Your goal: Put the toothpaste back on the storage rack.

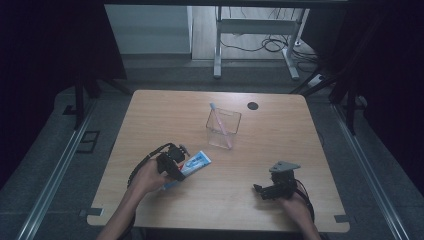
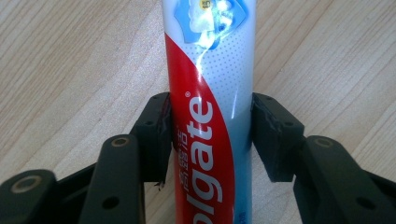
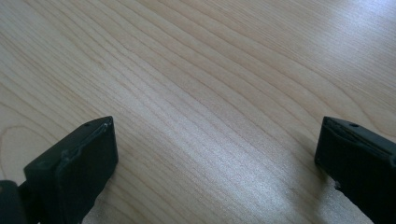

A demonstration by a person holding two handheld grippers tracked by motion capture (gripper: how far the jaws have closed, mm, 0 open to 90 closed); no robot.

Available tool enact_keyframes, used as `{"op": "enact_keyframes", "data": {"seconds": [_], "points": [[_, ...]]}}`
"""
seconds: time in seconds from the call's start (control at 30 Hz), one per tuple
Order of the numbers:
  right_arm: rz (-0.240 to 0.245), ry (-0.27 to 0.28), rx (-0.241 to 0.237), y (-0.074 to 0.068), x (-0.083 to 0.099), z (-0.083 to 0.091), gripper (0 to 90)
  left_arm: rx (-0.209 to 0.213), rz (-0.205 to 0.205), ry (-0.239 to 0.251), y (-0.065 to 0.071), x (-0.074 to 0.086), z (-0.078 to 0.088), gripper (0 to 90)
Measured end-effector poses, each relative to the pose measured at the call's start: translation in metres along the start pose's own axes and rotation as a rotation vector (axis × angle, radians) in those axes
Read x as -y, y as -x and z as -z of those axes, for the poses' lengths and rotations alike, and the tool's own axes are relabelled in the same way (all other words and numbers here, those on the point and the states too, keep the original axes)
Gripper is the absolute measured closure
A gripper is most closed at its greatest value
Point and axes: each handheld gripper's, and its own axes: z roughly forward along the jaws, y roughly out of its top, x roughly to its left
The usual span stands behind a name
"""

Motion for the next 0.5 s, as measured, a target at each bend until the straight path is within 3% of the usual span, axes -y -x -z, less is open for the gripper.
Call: {"op": "enact_keyframes", "data": {"seconds": [0.2,0.5], "points": [[0.001,0.001,0.001,0.0001,0.0,0.0,0.0,0.0,0.008,0.009,0.0004,0.0006,0.0042,64.6],[0.0,0.0,0.001,0.0,0.0,0.0,0.0,0.009,0.015,0.041,-0.0005,0.0042,0.0075,71.8]]}}
